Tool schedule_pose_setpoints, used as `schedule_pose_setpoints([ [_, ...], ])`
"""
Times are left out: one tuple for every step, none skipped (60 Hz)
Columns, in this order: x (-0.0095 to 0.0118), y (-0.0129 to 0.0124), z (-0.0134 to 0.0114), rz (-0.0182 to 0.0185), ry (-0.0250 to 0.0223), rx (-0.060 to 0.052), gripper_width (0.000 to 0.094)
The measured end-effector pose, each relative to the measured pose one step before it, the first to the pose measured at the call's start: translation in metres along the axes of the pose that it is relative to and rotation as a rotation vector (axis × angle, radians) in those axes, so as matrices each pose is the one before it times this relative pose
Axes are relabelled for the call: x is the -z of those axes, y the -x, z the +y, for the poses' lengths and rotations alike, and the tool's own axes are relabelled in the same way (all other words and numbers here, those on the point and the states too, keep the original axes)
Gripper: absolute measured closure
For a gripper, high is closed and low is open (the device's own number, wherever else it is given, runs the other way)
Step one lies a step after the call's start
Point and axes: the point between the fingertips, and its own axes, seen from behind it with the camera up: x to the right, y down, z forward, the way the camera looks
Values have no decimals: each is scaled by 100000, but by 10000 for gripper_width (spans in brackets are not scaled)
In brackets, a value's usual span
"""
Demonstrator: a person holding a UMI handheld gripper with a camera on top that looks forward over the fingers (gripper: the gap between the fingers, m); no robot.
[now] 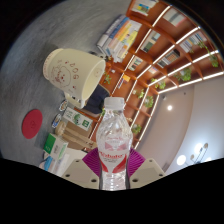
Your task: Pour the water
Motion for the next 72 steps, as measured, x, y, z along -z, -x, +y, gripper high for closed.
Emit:
schedule_pose_setpoints([
  [-146, -36, -272, 34, -340, 2786, 608],
  [-182, 12, -261, -92, -302, 2564, 610],
  [-187, -9, -247, -98, -244, 2445, 609],
  [-173, -16, -256, 8, -223, 2397, 609],
  [-167, -72, -261, 199, -230, 2408, 608],
  [-345, -31, -209, 420, -470, 2450, 610],
  [-8, -74, -195, 256, -75, 2180, 610],
  [-106, -59, -174, 280, 64, 2314, 608],
  [-102, -74, -123, 297, 102, 2119, 611],
  [-98, -61, -141, 232, 12, 1724, 607],
  [-103, -43, -143, 235, -19, 1334, 606],
  [-85, -3, -117, 88, 29, 1043, 606],
  [-121, 46, -98, 62, -77, 858, 607],
  [-123, 44, -166, -155, -146, 586, 606],
  [-39, 52, -64, -214, 150, 499, 606],
  [-42, 72, -52, -293, 224, 483, 607],
  [-44, 40, -74, -153, 140, 432, 607],
  [-37, 16, -99, -5, -12, 353, 608],
  [-27, -6, -111, 92, -148, 367, 607],
  [-26, -7, -83, 145, -127, 421, 607],
  [-24, 19, -30, 148, 68, 582, 606],
  [-84, 31, -60, -21, -92, 310, 607],
  [4, 6, -9, 75, 79, 190, 608],
  [17, 7, -30, 42, -13, -89, 605],
  [16, 49, -52, -94, -154, -426, 606],
  [27, 65, -61, -196, -259, -712, 608],
  [35, 51, -22, -180, -175, -947, 608],
  [32, 39, 39, -167, 26, -1200, 608],
  [137, 7, 97, -25, 609, -1296, 607],
  [-12, 107, 70, -542, -191, -2175, 608],
  [83, 11, 54, -142, -136, -2391, 607],
  [100, -5, 32, -84, -390, -2829, 606],
  [107, 7, 47, -127, -403, -3141, 606],
  [121, 71, 138, -439, -109, -3381, 607],
  [110, 160, 210, -888, 219, -3724, 605],
  [123, 212, 237, -1302, 255, -4136, 606],
  [301, 121, 167, -512, 800, -4110, 606],
  [3, 242, 226, -1698, -747, -5317, 607],
  [106, 117, 231, -1065, -16, -5239, 606],
  [132, 113, 294, -1047, 275, -5405, 605],
  [133, 134, 299, -1167, 375, -5662, 606],
  [128, 127, 297, -1132, 358, -5815, 608],
  [151, 98, 224, -1098, 12, -6037, 606],
  [166, 38, 172, -962, -342, -6263, 606],
  [435, -10, 22, 406, 621, -6044, 605],
  [-49, 88, 449, -1191, -490, -6817, 606],
  [125, -3, 319, -628, 321, -6714, 589],
  [242, 17, 239, -1148, -136, -6597, 589],
  [137, 149, 137, -1590, -589, -6572, 589],
  [195, 148, -90, -1416, -311, -6366, 588],
  [77, 245, 70, -1577, -687, -6415, 588],
  [78, 255, 124, -1500, -485, -6197, 588],
  [-184, 860, -208, -543, -166, -5803, 588],
  [171, -298, 519, -1826, -784, -5520, 588],
  [120, -102, 320, -1230, -378, -5086, 588],
  [17, 75, 195, -1121, -341, -4980, 588],
  [-5, 138, 131, -1229, -487, -5051, 589],
  [-38, 218, 109, -1393, -553, -5248, 588],
  [-65, 249, 99, -1338, -501, -5335, 589],
  [-44, 310, 13, -1154, -97, -5165, 588],
  [-483, 1247, 33, -724, -186, -5170, 588],
  [17, -227, 458, -1897, -553, -4969, 588],
  [-157, 210, 241, -1386, -300, -4948, 587],
  [-307, 476, 74, -783, -135, -4758, 587],
  [-18, -523, 251, -473, -907, -3999, 587],
  [-375, 294, 4, 44, -678, -3562, 587],
  [-169, -66, 145, -376, -767, -3157, 588],
  [-145, -73, 172, -272, -609, -2880, 587],
  [-128, 437, 159, 459, -474, -2926, 587],
  [25, -1060, 200, -60, -798, -2692, 587],
  [-161, -166, 180, 376, -526, -2579, 587],
  [-121, -108, 136, 60, -471, -2196, 588],
])
